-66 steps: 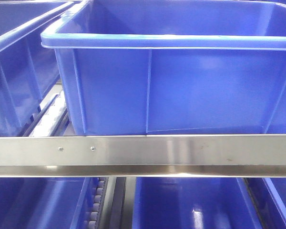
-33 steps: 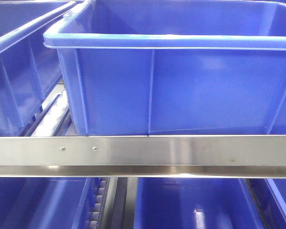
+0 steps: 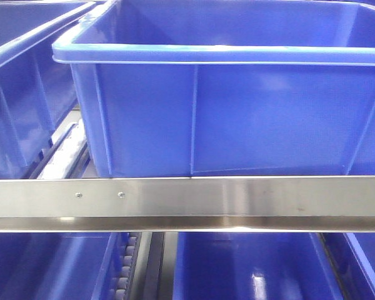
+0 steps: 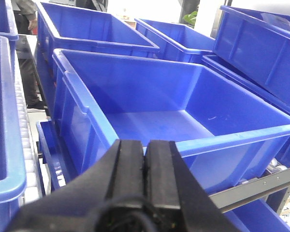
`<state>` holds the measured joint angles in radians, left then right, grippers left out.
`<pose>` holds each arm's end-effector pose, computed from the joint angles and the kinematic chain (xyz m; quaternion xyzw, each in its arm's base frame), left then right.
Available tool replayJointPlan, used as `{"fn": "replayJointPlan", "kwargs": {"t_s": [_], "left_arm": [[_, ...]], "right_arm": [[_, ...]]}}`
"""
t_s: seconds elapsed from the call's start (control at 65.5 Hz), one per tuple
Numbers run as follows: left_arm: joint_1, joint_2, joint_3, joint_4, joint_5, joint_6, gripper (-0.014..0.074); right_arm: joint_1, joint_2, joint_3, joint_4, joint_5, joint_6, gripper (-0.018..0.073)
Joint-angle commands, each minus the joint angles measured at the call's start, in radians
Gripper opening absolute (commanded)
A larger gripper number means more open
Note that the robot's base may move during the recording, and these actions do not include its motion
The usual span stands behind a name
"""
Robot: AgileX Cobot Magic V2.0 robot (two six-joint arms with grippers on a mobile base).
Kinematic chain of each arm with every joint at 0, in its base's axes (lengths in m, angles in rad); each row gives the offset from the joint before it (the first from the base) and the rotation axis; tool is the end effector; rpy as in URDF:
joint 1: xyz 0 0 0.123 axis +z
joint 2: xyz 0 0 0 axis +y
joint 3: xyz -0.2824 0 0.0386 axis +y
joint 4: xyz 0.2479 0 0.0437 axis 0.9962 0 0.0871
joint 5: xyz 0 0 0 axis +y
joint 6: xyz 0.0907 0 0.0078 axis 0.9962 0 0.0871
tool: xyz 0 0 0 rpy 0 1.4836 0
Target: Grab silver tray and place in blue box
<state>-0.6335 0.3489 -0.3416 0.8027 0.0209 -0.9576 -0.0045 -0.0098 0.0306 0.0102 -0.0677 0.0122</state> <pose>0.0709 -0.0502 0.3036 0.1567 0.6654 -0.2756 0.6758 0.0562 -0.0003 0.2094 0.0091 0.6581 0.0065 0.7529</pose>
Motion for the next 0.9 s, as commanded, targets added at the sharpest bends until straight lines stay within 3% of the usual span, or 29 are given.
{"fn": "replayJointPlan", "kwargs": {"t_s": [0.0, 0.488, 0.534, 0.565, 0.626, 0.671, 0.732, 0.885], "left_arm": [[0.001, 0.005, -0.031, 0.007, -0.060, -0.006, -0.0095], [0.001, 0.000, -0.020, 0.018, -0.072, -0.006, -0.0096], [0.001, -0.015, -0.020, 0.009, -0.045, 0.039, -0.0096], [0.001, -0.033, -0.020, -0.066, -0.001, 0.123, -0.0096], [0.019, -0.083, -0.020, -0.307, 0.097, 0.394, -0.0096], [0.055, -0.135, -0.015, -0.423, 0.147, 0.584, -0.0096], [0.109, -0.196, 0.012, -0.526, 0.145, 0.698, -0.0096], [0.273, -0.332, 0.143, -0.787, 0.062, 0.889, -0.0096]], "right_arm": [[-0.007, -0.021, 0.003, 0.003, -0.098, -0.012, 0.0048], [-0.007, -0.021, 0.003, 0.003, -0.098, -0.012, 0.0048], [-0.007, -0.021, 0.003, 0.003, -0.098, -0.012, 0.0048], [-0.007, -0.021, 0.003, 0.003, -0.098, -0.012, 0.0048], [-0.007, -0.021, 0.003, 0.003, -0.098, -0.012, 0.0048], [-0.007, -0.021, 0.003, 0.003, -0.098, -0.012, 0.0048], [-0.007, -0.021, 0.003, 0.003, -0.098, -0.012, 0.0048], [-0.007, -0.021, 0.003, 0.003, -0.098, -0.012, 0.0048]]}}
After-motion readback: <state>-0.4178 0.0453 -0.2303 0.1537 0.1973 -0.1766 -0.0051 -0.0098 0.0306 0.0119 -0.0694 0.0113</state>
